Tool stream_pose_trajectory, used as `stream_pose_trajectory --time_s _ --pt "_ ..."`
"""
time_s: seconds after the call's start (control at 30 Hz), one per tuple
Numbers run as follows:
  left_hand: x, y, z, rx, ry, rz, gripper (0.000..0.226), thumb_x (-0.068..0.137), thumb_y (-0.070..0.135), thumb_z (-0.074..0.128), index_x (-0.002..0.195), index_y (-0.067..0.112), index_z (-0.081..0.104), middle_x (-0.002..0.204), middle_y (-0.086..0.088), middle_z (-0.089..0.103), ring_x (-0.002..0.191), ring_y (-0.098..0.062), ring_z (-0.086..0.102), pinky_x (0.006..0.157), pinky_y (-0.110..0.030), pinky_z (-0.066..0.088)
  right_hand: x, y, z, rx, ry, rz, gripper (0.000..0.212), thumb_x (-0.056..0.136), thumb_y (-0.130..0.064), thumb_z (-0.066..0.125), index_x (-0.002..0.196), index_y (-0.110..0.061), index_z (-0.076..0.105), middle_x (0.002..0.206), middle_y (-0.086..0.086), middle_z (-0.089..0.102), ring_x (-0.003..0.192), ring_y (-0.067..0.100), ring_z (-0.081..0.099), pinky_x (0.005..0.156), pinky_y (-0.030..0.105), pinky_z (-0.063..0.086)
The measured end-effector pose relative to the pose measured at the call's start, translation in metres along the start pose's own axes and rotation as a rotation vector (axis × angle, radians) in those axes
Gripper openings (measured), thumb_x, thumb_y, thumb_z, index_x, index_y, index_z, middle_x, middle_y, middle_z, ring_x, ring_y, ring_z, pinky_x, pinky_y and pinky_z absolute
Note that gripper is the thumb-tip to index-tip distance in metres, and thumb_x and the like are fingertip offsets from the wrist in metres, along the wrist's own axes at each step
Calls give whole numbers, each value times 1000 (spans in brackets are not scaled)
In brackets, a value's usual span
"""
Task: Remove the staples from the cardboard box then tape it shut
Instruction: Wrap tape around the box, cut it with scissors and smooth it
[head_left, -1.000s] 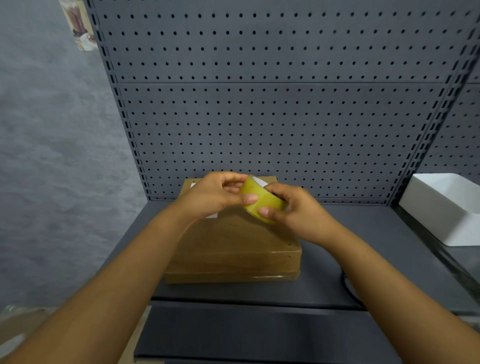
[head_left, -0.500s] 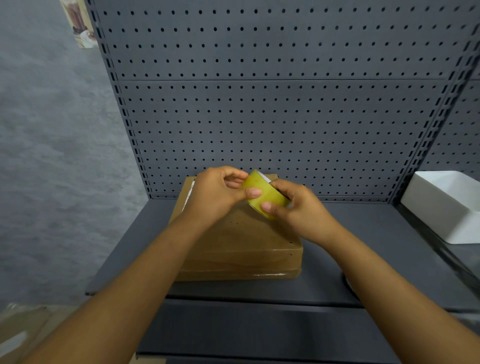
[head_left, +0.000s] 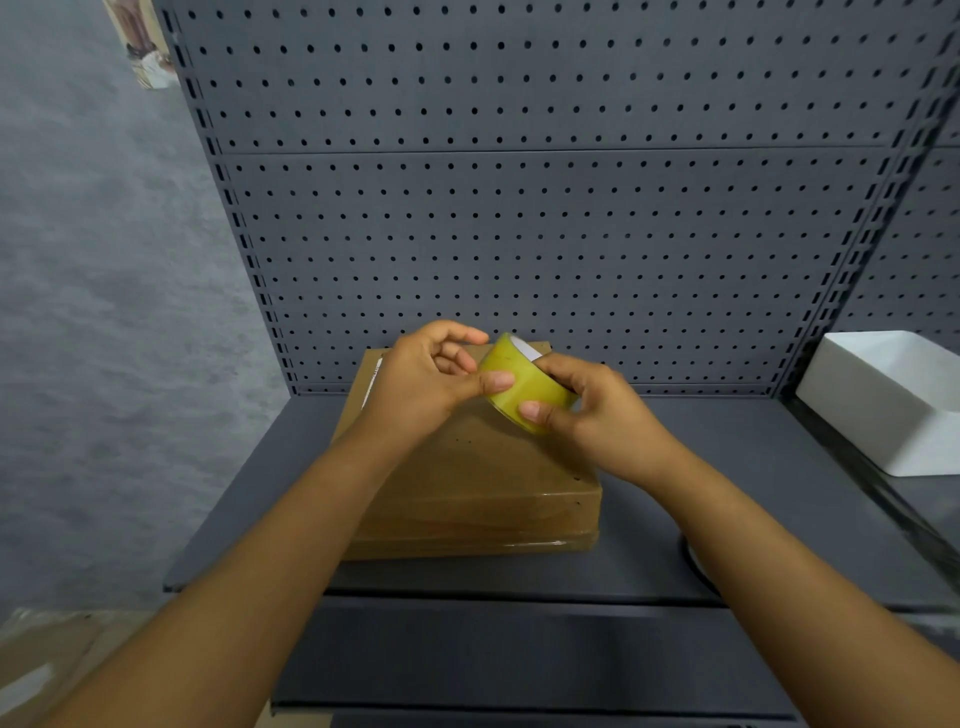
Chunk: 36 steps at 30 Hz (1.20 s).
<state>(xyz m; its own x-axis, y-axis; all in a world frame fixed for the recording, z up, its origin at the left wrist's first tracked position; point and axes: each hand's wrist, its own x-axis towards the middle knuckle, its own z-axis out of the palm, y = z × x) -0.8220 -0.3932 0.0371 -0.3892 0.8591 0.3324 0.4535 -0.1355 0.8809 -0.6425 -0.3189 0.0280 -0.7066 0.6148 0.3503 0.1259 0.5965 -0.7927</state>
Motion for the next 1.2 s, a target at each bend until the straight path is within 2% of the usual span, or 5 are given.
stream_pose_trajectory --time_s 0.17,0.5,0.7,0.93,1.2 --pt "-1 -1 -1 30 -62 -110 58 57 54 73 106 24 70 97 11 68 84 2 65 77 -13 50 -1 1 -1 -1 -22 10 17 86 -13 69 98 -24 65 89 -2 68 80 9 59 77 28 47" --pt "-1 -3 -3 63 54 -129 47 55 57 76 87 23 73 82 10 72 76 2 67 71 -18 53 4 4 3 -45 5 9 15 86 -14 70 100 -15 66 91 4 68 82 17 60 77 30 47" --pt "0 -11 -11 -38 25 -120 2 84 21 71 85 21 72 87 -3 74 82 -18 69 74 -27 59 2 7 -2 53 -63 6 16 87 -8 67 103 -7 65 93 13 67 79 21 59 76 32 49" --pt "15 -21 -13 -187 -152 -324 10 88 16 65 91 6 66 100 -12 66 91 -16 65 76 -24 58 3 10 -4 65 -124 -3 11 87 -9 68 96 -13 64 85 2 64 79 10 57 75 27 48" --pt "15 -20 -5 59 -166 -212 19 99 17 49 86 14 62 88 -2 62 84 -12 58 79 -22 54 6 13 0 15 -104 -25 14 85 -12 69 99 -10 65 91 10 66 81 22 59 78 34 49"
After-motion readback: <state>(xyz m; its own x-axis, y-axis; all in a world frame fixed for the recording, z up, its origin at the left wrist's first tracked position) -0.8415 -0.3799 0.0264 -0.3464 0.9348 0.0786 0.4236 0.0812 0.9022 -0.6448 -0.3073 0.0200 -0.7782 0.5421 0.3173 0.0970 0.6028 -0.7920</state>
